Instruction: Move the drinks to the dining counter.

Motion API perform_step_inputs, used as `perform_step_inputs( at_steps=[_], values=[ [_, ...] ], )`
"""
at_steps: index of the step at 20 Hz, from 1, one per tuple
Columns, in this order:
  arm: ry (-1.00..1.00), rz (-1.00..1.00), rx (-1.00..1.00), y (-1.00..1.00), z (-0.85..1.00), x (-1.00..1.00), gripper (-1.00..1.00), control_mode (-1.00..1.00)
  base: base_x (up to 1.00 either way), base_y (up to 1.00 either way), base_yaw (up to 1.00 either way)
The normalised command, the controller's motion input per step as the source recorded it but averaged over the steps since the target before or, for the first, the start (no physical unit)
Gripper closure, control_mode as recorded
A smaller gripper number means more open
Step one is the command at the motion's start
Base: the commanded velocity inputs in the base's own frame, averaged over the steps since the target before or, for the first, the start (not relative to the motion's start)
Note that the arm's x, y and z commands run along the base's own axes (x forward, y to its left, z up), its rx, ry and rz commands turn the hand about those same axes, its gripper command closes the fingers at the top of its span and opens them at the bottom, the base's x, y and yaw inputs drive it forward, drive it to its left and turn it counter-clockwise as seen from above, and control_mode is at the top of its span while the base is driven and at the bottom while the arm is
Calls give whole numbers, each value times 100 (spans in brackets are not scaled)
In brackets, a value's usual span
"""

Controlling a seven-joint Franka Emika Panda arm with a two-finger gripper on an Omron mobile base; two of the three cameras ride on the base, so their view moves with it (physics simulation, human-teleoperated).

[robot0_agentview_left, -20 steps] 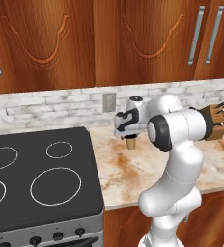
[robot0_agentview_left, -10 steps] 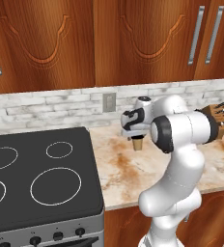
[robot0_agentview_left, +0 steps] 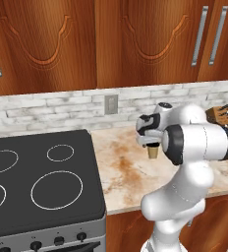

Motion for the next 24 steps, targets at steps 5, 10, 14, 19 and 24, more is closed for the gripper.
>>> perform_step_inputs(
  at_steps=[5, 10, 14, 19, 24],
  values=[
    [-6, 0, 6, -34, 17, -63, 100, -100, 0, 0, 0],
    [-8, 0, 7, -28, 11, -75, 100, -100, 0, 0, 0],
    [-6, 0, 4, -12, 44, -74, 100, -100, 0, 0, 0],
    [-3, 0, 6, -14, 34, -75, 100, -100, 0, 0, 0],
    [-18, 0, 1, 0, 32, -59, 100, -100, 0, 0, 0]
  ],
)
